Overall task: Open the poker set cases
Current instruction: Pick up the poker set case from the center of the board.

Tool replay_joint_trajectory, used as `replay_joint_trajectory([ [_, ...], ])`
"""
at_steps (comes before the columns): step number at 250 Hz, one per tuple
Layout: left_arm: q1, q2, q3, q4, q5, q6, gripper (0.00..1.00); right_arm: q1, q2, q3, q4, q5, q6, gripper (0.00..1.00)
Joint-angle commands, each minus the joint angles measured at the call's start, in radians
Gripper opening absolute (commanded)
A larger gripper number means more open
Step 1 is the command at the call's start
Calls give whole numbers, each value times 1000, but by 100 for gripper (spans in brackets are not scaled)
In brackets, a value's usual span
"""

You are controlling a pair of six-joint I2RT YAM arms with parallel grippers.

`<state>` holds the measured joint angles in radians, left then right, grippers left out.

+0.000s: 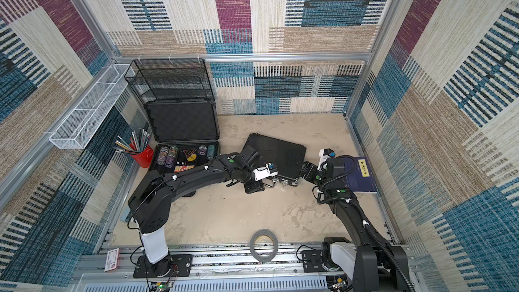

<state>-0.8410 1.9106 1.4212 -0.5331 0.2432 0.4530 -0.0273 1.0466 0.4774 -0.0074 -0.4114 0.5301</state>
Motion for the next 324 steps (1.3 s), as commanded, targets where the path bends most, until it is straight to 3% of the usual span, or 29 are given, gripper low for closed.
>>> replay_joint_trajectory([
  [1, -3, 44, 39, -31, 20, 73, 45, -20, -9, -10, 79, -54, 33, 78],
  [65, -2, 181, 166, -136, -54, 179, 45, -43, -9, 6, 83, -87, 21, 78],
  [159, 7, 298, 270, -182, -123, 225, 44, -67, -4, -9, 110, -110, 31, 77],
  [182, 5, 299, 260, -193, -108, 225, 37, -71, 1, -14, 118, -119, 36, 77],
  [218, 5, 279, 217, -197, -64, 211, 15, -73, 8, -23, 121, -129, 33, 76],
  [256, 4, 253, 239, -243, -8, 195, 1, -76, 10, -29, 110, -135, 26, 76],
  [324, 5, 242, 393, -329, 87, 163, 0, -76, -27, -50, 32, -140, -12, 75],
])
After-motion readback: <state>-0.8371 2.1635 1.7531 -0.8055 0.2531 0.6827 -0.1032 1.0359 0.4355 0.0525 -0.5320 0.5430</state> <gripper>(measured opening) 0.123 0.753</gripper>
